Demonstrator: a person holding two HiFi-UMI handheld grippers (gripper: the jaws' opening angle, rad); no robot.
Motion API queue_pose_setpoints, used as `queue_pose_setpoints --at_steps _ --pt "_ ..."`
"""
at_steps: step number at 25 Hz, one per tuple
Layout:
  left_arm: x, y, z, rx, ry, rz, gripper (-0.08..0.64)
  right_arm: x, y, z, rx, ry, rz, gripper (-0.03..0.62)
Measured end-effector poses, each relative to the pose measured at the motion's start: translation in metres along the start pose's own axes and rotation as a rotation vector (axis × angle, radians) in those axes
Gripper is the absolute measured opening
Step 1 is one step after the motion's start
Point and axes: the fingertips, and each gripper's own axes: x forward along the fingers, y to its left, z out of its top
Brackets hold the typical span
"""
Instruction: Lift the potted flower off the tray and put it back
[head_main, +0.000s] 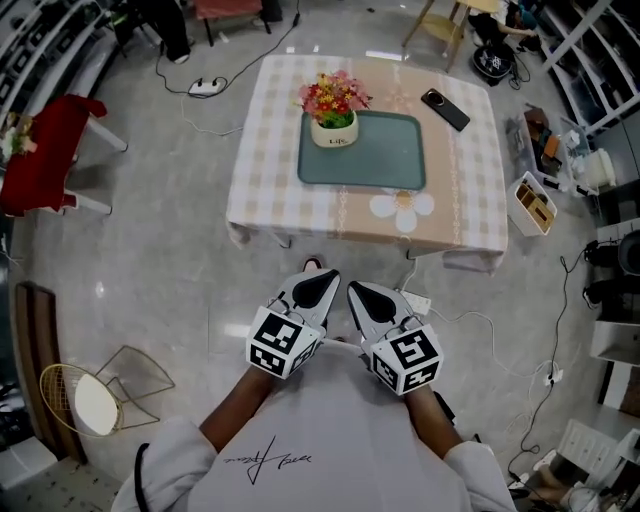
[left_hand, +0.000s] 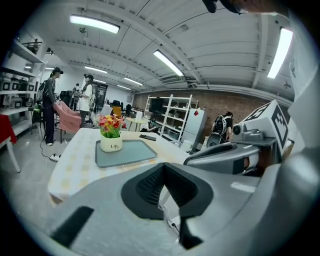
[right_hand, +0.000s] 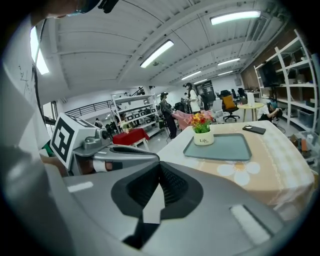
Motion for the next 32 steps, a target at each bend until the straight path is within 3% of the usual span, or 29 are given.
queue_pose_setpoints --at_steps 9,20,28,32 --pt "0.027 0.076 0.056 -0.013 -0.061 -0.023 -0.003 0.066 -0.026 0.051 -0.03 0.035 0.003 0.002" --pt "0.05 0.163 0.095 -0.023 -0.097 -0.007 -0.003 0.132 -0.051 0.1 -0.098 0.058 -0.025 0.003" --pt "0.041 0.207 0.115 -0.058 -0.201 0.072 -0.003 0.146 -0.063 0.12 -0.106 0.016 -0.041 0.003" --pt "0.049 0.218 0.113 -0.05 -0.175 0.08 -0.003 0.155 -0.074 0.126 -0.112 0.012 -0.038 0.003"
